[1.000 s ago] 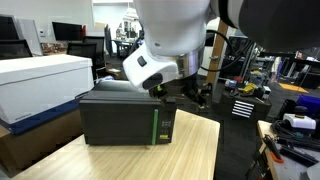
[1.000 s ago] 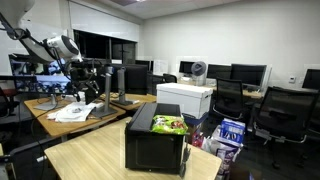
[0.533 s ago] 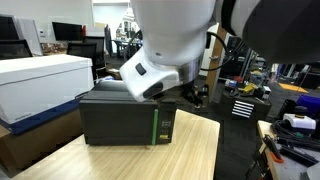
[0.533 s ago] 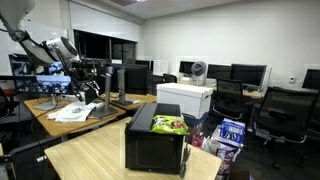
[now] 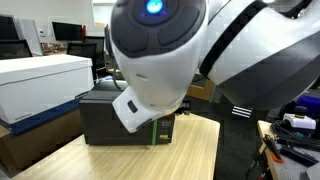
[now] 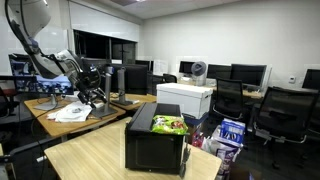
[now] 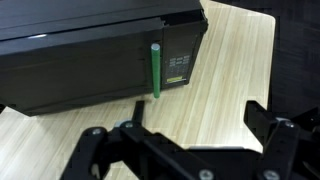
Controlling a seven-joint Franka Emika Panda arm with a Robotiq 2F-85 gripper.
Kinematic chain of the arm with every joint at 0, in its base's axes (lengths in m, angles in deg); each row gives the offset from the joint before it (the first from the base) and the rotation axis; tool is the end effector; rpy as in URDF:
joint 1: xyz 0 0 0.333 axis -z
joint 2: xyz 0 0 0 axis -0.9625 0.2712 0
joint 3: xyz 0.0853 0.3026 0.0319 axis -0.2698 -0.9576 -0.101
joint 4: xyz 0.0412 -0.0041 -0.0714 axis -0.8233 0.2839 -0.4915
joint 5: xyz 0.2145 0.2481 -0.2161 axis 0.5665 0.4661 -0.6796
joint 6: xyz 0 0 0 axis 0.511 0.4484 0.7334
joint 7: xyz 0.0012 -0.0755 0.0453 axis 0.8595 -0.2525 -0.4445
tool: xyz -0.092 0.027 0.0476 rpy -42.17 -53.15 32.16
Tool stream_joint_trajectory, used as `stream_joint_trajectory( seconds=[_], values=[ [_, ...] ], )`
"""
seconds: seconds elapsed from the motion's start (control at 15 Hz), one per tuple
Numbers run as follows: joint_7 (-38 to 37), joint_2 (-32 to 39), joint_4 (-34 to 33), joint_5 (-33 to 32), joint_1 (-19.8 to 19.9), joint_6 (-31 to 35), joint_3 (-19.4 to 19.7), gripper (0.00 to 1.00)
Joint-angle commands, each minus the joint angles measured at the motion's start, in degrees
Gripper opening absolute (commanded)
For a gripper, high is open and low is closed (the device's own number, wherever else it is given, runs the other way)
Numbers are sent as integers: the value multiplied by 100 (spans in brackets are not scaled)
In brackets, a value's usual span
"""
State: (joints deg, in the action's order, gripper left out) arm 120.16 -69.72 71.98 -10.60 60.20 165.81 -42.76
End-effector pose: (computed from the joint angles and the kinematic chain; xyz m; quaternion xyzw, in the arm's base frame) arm 0.4669 0.1906 0.2350 0.5405 0.7413 -0.2211 0.3309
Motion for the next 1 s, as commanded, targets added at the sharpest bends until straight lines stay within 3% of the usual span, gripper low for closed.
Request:
stream_joint_trajectory(
  seconds=[0.0,0.93],
  values=[
    [-502,459,-225,-472,16,14,30,100],
    [-1521,1840,-975,-1725,-58,-578,312,100]
  ],
)
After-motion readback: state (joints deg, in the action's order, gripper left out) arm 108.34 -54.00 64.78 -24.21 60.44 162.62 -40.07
